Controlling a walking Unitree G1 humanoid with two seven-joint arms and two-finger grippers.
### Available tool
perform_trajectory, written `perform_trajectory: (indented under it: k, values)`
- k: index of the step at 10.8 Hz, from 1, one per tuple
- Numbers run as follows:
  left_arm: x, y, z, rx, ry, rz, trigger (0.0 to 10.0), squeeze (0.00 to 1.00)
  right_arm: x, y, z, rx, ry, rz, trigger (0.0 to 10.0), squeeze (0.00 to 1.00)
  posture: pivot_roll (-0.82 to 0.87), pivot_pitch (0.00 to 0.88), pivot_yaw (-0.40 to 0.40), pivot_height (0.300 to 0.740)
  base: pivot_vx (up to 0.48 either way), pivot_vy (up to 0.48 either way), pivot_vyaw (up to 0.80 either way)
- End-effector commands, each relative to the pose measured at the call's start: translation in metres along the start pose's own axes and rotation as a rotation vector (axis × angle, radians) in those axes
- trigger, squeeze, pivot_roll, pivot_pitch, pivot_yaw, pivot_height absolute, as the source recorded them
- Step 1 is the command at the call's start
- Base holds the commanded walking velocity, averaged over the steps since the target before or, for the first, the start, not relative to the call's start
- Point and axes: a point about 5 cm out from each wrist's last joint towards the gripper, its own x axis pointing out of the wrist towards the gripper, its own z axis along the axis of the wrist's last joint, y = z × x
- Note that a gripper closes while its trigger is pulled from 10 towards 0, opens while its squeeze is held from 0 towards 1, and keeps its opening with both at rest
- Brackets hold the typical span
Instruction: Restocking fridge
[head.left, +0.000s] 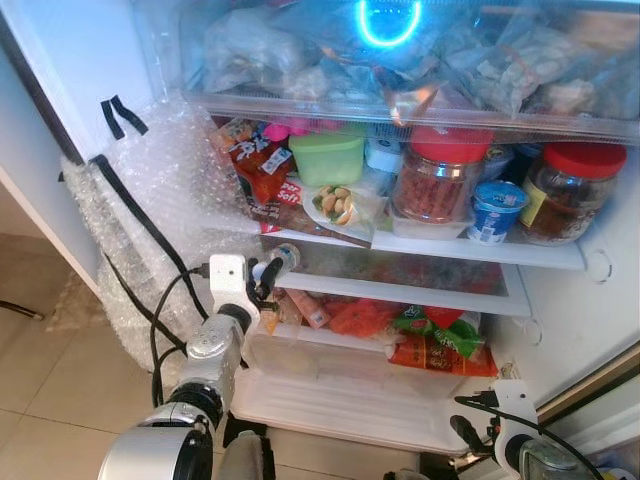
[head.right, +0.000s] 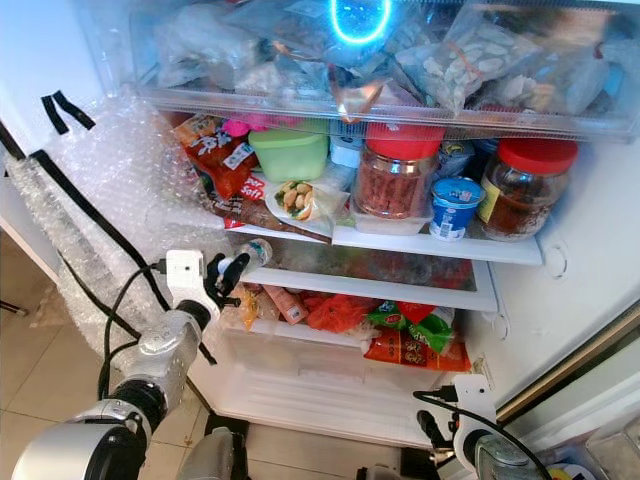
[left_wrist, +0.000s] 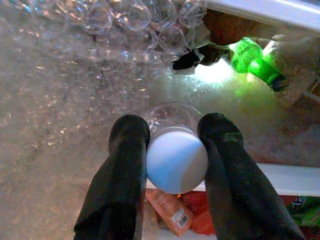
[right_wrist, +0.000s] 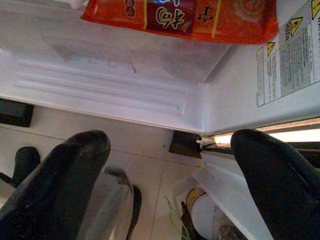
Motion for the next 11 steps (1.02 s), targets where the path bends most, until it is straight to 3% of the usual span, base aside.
perform_trajectory:
  k: [1, 7, 9, 11]
  values:
    - [-0.014, 0.006, -0.027, 0.000, 0.130, 0.033, 10.0, 0.00, -0.001, -0.001, -0.005, 0.019, 0.014, -0.001, 10.0, 0.00, -0.08, 0.078, 0.002, 0.650, 0.255, 0.000, 0.00]
    - [-0.016, -0.001, -0.035, 0.048, 0.192, -0.040, 10.0, 0.00, -0.001, -0.001, -0.005, 0.014, 0.016, 0.000, 10.0, 0.00, -0.07, 0.075, 0.001, 0.650, 0.307, 0.000, 0.00]
    - [-0.019, -0.005, -0.040, 0.107, 0.216, -0.100, 10.0, 0.00, -0.001, 0.000, -0.004, 0.016, 0.016, 0.000, 10.0, 0.00, -0.07, 0.074, 0.003, 0.650, 0.000, 0.000, 0.00]
    - [-0.028, 0.002, -0.049, 0.128, 0.237, -0.078, 10.0, 0.00, 0.000, 0.000, -0.005, 0.018, 0.017, 0.001, 10.0, 0.00, -0.06, 0.072, 0.004, 0.650, 0.000, 0.000, 0.00]
